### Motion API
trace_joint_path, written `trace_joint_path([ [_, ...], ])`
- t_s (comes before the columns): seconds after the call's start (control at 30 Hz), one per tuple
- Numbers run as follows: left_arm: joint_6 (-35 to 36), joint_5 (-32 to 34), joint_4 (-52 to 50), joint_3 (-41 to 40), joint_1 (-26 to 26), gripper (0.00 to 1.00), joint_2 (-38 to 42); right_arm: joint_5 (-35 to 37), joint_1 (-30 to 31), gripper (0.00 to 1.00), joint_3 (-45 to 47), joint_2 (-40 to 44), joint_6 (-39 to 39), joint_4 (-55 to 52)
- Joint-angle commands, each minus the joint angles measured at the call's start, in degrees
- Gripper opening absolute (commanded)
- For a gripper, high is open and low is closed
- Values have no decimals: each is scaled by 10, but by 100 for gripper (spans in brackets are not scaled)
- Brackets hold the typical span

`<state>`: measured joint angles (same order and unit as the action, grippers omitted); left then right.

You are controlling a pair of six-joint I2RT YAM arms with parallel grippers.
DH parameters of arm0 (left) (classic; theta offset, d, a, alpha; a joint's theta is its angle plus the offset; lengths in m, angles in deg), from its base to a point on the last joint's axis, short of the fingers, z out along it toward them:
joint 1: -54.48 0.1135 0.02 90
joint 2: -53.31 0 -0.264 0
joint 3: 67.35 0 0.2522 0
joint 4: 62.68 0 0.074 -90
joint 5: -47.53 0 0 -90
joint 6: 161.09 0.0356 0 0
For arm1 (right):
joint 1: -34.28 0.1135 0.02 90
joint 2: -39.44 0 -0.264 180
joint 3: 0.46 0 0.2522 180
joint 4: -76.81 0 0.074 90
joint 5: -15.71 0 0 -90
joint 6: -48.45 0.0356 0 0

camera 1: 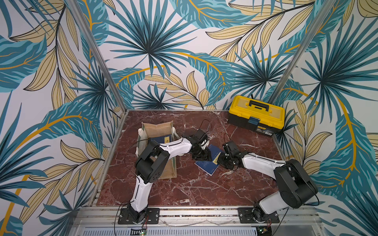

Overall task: Put the books into the canvas bag
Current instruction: Adjust the book at the center of the board.

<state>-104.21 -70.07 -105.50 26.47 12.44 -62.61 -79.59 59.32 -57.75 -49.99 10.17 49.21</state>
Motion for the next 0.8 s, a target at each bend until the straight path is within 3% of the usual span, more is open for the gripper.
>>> trace_joint_path([
  [0.0,-78,-37,96,-55,-19,57,45,-13,-2,20,-15,-21,-38,-41],
  [0.2,-135,-36,174,-110,-24,55,86,-27,-3,19,-27,-45,-57,-62],
  [0.43,-92,22,120,-111,7,55,99,-21,-3,19,-22,-44,-66,-73],
  [0.77,-59,33,108,-104,74,56,64,-15,-3,19,-40,-56,-74,-78],
])
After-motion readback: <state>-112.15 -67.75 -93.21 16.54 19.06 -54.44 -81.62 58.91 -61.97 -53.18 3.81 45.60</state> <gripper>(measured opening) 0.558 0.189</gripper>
